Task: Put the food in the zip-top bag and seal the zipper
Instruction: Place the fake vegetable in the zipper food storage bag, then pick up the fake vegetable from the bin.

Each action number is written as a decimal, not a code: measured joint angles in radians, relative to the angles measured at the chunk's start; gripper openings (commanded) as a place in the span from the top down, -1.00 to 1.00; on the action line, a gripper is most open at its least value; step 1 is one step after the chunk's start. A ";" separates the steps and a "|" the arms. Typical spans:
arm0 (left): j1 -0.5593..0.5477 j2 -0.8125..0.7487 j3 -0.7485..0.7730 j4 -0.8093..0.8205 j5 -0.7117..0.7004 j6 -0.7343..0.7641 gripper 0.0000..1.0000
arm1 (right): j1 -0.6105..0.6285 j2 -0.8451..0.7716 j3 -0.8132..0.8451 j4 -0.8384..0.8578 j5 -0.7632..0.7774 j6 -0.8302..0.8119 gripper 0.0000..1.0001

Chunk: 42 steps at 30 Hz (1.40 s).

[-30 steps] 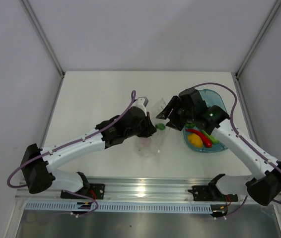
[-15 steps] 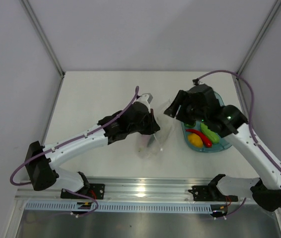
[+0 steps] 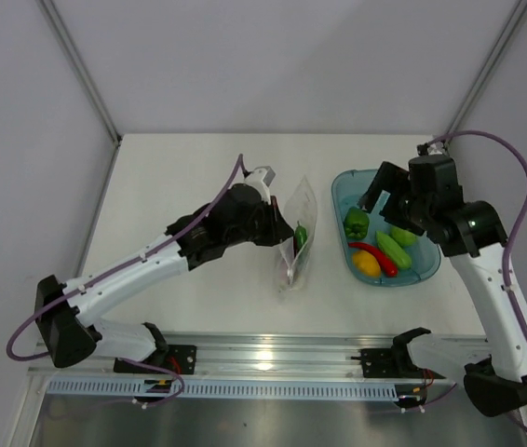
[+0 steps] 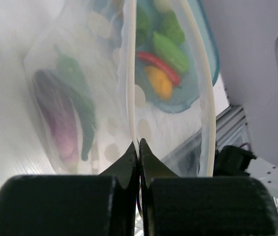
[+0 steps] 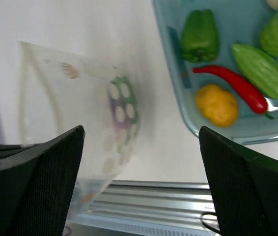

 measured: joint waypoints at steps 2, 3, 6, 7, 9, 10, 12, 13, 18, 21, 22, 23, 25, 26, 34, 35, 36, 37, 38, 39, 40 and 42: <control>0.005 0.015 -0.039 0.020 0.016 0.000 0.99 | -0.073 0.010 -0.090 0.001 -0.019 -0.041 -0.99; 0.005 0.020 -0.061 0.020 0.021 0.000 0.99 | -0.110 0.010 -0.132 0.008 -0.025 -0.056 -0.99; 0.006 0.037 -0.097 0.011 0.038 0.000 0.99 | -0.249 0.014 -0.250 0.001 -0.046 -0.115 -0.99; 0.006 0.041 -0.097 0.011 0.041 0.000 0.99 | -0.288 0.017 -0.272 0.002 -0.044 -0.136 -0.99; 0.007 0.043 -0.097 0.018 0.051 0.000 0.99 | -0.343 0.034 -0.296 0.007 -0.045 -0.169 -0.99; 0.008 0.043 -0.097 0.024 0.056 0.000 0.99 | -0.367 0.050 -0.310 0.018 -0.043 -0.186 -0.99; 0.009 0.043 -0.097 0.039 0.071 0.000 0.99 | -0.406 0.097 -0.339 0.047 -0.043 -0.221 -0.94; 0.009 0.043 -0.097 0.044 0.077 0.000 0.99 | -0.418 0.123 -0.359 0.068 -0.044 -0.234 -0.93; 0.010 0.043 -0.100 0.073 0.113 0.000 0.99 | -0.460 0.243 -0.454 0.147 -0.041 -0.273 -0.85; 0.010 0.043 -0.110 0.098 0.135 0.000 0.99 | -0.470 0.315 -0.462 0.188 -0.033 -0.285 -0.85; 0.010 0.043 -0.119 0.109 0.143 0.000 0.99 | -0.471 0.336 -0.463 0.209 -0.032 -0.291 -0.85; 0.010 0.043 -0.126 0.117 0.148 0.000 0.99 | -0.472 0.354 -0.464 0.229 -0.032 -0.296 -0.83; 0.010 0.043 -0.140 0.125 0.160 0.000 0.99 | -0.473 0.386 -0.465 0.263 -0.033 -0.309 -0.84; 0.010 0.043 -0.144 0.126 0.167 0.000 0.99 | -0.473 0.404 -0.464 0.280 -0.037 -0.317 -0.85; 0.010 0.043 -0.145 0.150 0.190 0.000 0.99 | -0.457 0.542 -0.463 0.352 -0.052 -0.385 -0.73; 0.010 0.043 -0.145 0.151 0.193 0.000 0.99 | -0.451 0.552 -0.462 0.355 -0.052 -0.392 -0.62; 0.010 0.043 -0.145 0.153 0.196 0.000 0.99 | -0.445 0.561 -0.460 0.356 -0.053 -0.400 -0.53; 0.010 0.043 -0.145 0.154 0.197 0.000 0.99 | -0.439 0.570 -0.458 0.359 -0.054 -0.406 -0.46; 0.010 0.043 -0.145 0.154 0.198 0.000 0.99 | -0.434 0.577 -0.455 0.361 -0.055 -0.408 -0.35; 0.010 0.043 -0.145 0.155 0.198 0.000 0.99 | -0.430 0.584 -0.453 0.362 -0.055 -0.410 -0.33; 0.010 0.043 -0.145 0.156 0.198 0.000 0.99 | -0.424 0.590 -0.452 0.365 -0.057 -0.412 -0.30; 0.010 0.043 -0.145 0.156 0.199 0.000 0.99 | -0.415 0.594 -0.452 0.366 -0.058 -0.420 -0.14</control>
